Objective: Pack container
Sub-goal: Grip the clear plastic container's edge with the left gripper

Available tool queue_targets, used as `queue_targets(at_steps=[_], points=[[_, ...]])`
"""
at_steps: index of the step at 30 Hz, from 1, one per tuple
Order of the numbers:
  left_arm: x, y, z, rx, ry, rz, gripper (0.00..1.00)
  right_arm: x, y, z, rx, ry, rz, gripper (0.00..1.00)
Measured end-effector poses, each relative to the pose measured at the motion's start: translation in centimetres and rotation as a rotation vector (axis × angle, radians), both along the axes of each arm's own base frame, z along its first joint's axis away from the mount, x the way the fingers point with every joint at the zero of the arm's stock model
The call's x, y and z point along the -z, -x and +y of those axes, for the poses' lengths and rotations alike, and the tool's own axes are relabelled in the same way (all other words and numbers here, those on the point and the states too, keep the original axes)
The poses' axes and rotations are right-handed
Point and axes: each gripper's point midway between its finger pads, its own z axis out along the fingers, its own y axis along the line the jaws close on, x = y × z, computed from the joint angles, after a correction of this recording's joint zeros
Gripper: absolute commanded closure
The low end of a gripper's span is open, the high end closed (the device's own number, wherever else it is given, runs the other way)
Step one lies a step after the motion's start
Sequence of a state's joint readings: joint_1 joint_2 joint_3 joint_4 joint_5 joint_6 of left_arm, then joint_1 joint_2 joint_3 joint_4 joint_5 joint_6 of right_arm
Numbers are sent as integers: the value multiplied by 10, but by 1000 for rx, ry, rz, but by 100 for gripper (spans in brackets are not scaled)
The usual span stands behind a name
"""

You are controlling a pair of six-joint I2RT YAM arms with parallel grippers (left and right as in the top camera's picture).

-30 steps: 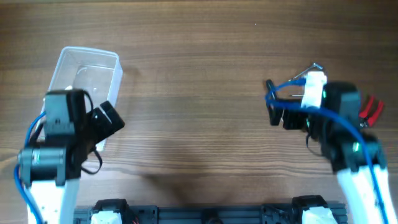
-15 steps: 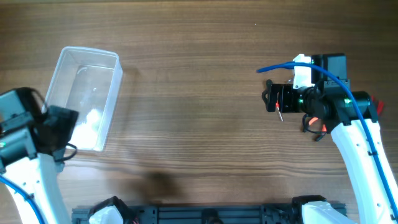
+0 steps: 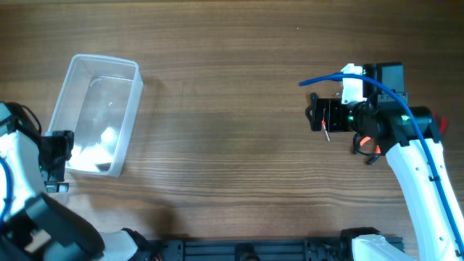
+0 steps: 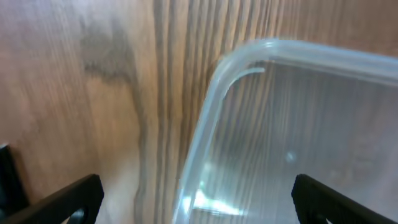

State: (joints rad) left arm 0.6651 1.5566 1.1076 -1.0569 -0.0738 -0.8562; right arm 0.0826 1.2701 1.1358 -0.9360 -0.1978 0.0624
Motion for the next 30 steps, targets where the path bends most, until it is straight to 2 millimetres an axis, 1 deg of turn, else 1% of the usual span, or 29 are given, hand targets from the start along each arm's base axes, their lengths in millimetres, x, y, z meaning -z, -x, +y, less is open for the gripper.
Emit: queue_targets(at_steps=[2, 4, 7, 9, 14, 19, 24, 27, 28, 29, 30], points=[[18, -5, 4, 0, 21, 26, 1, 0, 0, 0, 0, 0, 0, 0], [29, -6, 4, 2, 38, 48, 1, 0, 0, 0, 0, 0, 0, 0], [41, -6, 1, 9, 60, 78, 2, 0, 0, 0, 0, 0, 0, 0], [48, -9, -4, 31, 72, 95, 3, 0, 0, 0, 0, 0, 0, 0], [49, -25, -17, 110, 44, 97, 4, 0, 0, 0, 0, 0, -1, 0], [49, -31, -25, 150, 28, 103, 8, 0, 1, 0, 0, 0, 3, 1], [49, -28, -26, 151, 35, 116, 23, 1, 1, 0, 0, 1, 7, 1], [48, -26, -27, 149, 38, 126, 30, 1, 1, 0, 0, 1, 7, 1], [48, -25, -27, 149, 39, 129, 36, 1, 1, 0, 0, 1, 7, 1], [48, -25, -27, 148, 39, 130, 39, 1, 1, 0, 0, 1, 7, 1], [48, -24, -27, 145, 39, 133, 47, 1, 2, 0, 0, 1, 7, 1]])
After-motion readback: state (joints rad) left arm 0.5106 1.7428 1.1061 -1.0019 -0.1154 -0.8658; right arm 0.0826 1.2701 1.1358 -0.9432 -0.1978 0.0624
